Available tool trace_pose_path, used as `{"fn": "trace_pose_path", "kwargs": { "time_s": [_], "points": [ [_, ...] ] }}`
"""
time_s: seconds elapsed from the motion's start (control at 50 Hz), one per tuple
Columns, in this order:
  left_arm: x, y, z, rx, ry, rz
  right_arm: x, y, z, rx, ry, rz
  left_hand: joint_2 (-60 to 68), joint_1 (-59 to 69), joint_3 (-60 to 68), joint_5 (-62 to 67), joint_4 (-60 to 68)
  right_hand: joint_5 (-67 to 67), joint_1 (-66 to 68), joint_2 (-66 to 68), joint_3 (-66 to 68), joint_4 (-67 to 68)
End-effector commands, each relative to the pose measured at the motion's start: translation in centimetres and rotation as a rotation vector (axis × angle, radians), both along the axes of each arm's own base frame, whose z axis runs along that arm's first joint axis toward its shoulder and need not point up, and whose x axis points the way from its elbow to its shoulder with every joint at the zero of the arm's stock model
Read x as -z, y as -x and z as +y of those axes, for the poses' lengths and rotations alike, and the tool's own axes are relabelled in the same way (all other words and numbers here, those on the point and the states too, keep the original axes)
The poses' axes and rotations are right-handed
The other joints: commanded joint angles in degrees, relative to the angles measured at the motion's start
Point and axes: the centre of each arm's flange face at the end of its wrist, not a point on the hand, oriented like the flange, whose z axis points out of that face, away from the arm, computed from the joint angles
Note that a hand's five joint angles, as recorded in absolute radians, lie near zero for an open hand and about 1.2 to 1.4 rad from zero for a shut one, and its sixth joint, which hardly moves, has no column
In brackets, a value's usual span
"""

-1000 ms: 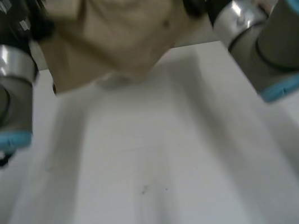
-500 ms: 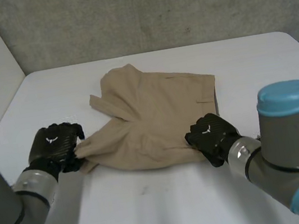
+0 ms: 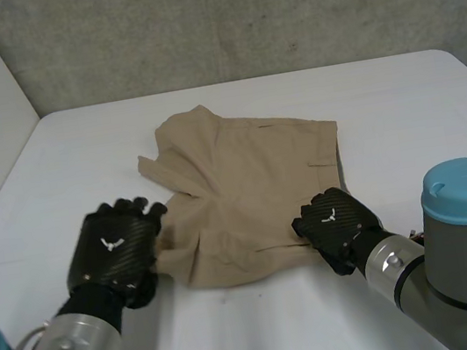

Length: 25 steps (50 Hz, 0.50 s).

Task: Fold the shorts.

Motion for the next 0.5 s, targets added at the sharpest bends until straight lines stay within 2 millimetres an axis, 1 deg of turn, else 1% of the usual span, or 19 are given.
{"fn": "trace_pose_path", "kwargs": {
  "time_s": [0.02, 0.1, 0.14, 0.16, 0.18, 0.2, 0.22, 0.24, 0.26, 0.32, 0.34, 0.36, 0.4, 0.42, 0.44, 0.48, 0.5],
  "points": [
    [1.6, 0.9, 1.1, -0.006, -0.038, -0.044, 0.0, 0.0, 0.0, 0.012, -0.017, -0.02, -1.0, -1.9, -1.2, -41.1, -0.9, 13.3, 23.9, 12.3, 12.0, 11.4],
    [2.4, 1.0, 0.9, -0.007, -0.059, -0.073, 0.0, 0.0, -0.1, 0.018, -0.017, -0.024, 0.4, -0.5, 0.1, -39.8, 0.4, 13.3, 23.9, 12.3, 12.0, 11.4],
    [2.9, 1.0, 0.9, -0.008, -0.075, -0.088, -0.1, 0.0, -0.3, 0.026, -0.014, -0.023, 6.1, 5.1, 5.8, -34.1, 6.1, 13.3, 23.9, 12.3, 12.0, 11.4],
    [3.0, 1.0, 0.8, -0.01, -0.08, -0.092, -0.2, 0.1, -0.4, 0.03, -0.012, -0.023, 11.4, 10.5, 11.2, -28.7, 11.5, 13.3, 23.9, 12.3, 12.0, 11.4],
    [3.1, 1.0, 0.8, -0.01, -0.082, -0.091, -0.3, 0.1, -0.5, 0.034, -0.008, -0.024, 19.6, 18.7, 19.4, -20.5, 19.7, 13.3, 23.9, 12.3, 12.0, 11.4],
    [3.0, 1.0, 0.8, -0.01, -0.083, -0.086, -0.5, 0.1, -0.7, 0.036, -0.004, -0.019, 44.4, 43.4, 44.1, 4.2, 44.4, 13.3, 23.9, 12.3, 12.0, 11.4],
    [2.9, 1.0, 0.8, -0.01, -0.08, -0.084, -0.7, 0.1, -0.9, 0.038, 0.002, -0.019, 57.1, 56.2, 56.8, 16.9, 57.1, 13.3, 23.9, 12.3, 12.0, 11.4],
    [2.7, 1.0, 0.8, -0.01, -0.076, -0.08, -1.0, 0.0, -0.9, 0.037, 0.009, -0.021, 63.2, 62.3, 62.9, 23.0, 63.2, 13.3, 23.9, 12.3, 12.0, 11.4],
    [2.4, 1.0, 0.7, -0.01, -0.065, -0.071, -1.8, 0.0, -1.0, 0.037, 0.027, -0.02, 63.3, 62.3, 63.0, 23.1, 63.3, 13.3, 23.9, 12.3, 12.0, 11.4],
    [-1.3, 0.9, 0.5, -0.018, 0.042, 0.002, -4.3, 0.2, -1.1, 0.04, 0.071, -0.013, 63.3, 62.3, 63.0, 23.1, 63.3, 13.3, 23.9, 12.3, 12.0, 11.4],
    [-2.4, 0.8, 0.4, -0.022, 0.074, 0.026, -6.3, 0.4, -0.9, 0.035, 0.105, 0.006, 63.3, 62.3, 63.0, 23.1, 63.3, 13.3, 23.9, 12.3, 12.0, 11.4],
    [-4.6, 0.4, 0.3, -0.035, 0.128, 0.068, -7.5, 0.5, -0.9, 0.032, 0.126, 0.015, 63.3, 62.3, 63.0, 23.1, 63.3, 13.3, 23.9, 12.3, 12.0, 11.4],
    [-7.0, 0.0, 0.2, -0.049, 0.184, 0.111, -9.8, 0.7, -0.6, 0.025, 0.167, 0.029, 63.3, 62.3, 63.0, 23.1, 63.3, 13.3, 23.9, 12.3, 12.0, 11.4],
    [-8.1, -0.3, 0.2, -0.056, 0.208, 0.128, -11.9, 0.9, -0.3, 0.021, 0.207, 0.031, 63.3, 62.3, 63.0, 23.1, 63.3, 13.3, 23.9, 12.3, 12.0, 11.4],
    [-10.1, -1.0, 0.2, -0.076, 0.246, 0.153, -13.1, 1.0, -0.2, 0.018, 0.229, 0.026, 63.3, 62.3, 63.0, 23.1, 63.3, 13.3, 23.9, 12.3, 12.0, 11.4],
    [-11.8, -1.7, 0.5, -0.091, 0.278, 0.173, -15.3, 1.1, 0.0, 0.022, 0.275, 0.009, 63.3, 62.3, 63.0, 23.1, 63.3, 13.3, 23.9, 12.3, 12.0, 11.4],
    [-13.1, -2.3, 0.8, -0.096, 0.299, 0.189, -17.3, 1.2, 0.1, 0.024, 0.313, -0.01, 63.3, 62.3, 63.0, 23.1, 63.3, 13.3, 23.9, 12.3, 12.0, 11.4]
  ]
}}
